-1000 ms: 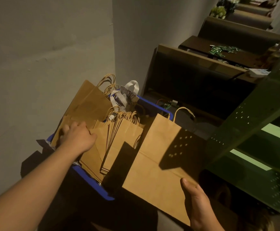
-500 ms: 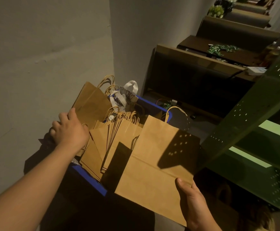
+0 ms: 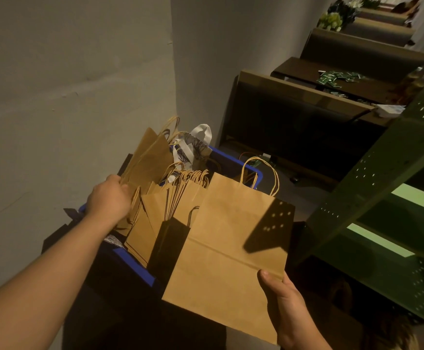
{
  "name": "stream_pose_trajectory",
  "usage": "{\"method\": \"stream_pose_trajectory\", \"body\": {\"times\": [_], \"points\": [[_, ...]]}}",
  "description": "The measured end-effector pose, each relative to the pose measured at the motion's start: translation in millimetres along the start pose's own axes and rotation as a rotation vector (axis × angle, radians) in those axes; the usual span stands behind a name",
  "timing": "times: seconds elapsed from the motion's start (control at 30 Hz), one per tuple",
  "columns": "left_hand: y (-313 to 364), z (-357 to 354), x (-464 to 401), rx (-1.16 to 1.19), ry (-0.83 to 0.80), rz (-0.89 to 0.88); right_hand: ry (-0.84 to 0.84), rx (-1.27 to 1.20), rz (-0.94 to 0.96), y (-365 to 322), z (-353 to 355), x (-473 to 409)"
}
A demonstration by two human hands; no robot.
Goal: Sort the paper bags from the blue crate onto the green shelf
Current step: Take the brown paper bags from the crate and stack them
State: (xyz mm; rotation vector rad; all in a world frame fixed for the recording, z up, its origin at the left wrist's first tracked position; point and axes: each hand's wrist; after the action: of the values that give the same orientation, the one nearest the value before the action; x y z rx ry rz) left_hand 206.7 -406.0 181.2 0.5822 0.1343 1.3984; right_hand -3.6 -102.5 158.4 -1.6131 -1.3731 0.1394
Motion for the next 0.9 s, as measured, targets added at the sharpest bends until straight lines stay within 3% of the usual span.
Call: {"method": "stream_pose_trajectory", "body": {"times": [0.2,0.5,0.63,0.73,0.9], "points": [[17,54,23,-0.003,0.092,-0.128,-0.007,-0.050,0.028,7,-2,-4],[20,118,67,0.126,0.290,-0.282,-0.169,-0.004,0.087,-14,-33,-4],[2,134,66,0.316,0.320,-0.322,-0.168,-0.011,0.120,-25,-36,-5],[0,137,73,0.495,0.245,-0.317,-0.199,-0.026,0.141,-29,-41,-2],[16,101,84,0.838,-0.092,-0.329,-0.235,-0.025,0.144,-31,-44,0]]}}
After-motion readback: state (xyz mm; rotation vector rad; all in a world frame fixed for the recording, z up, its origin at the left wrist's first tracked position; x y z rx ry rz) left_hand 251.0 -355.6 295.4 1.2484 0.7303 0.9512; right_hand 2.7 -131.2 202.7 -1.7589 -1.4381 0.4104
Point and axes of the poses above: each hand's wrist, its own x-axis away from the middle knuckle, its own z-axis out of the back of the hand, y = z × x, and after that the axes turned 15 degrees about -y, right-handed
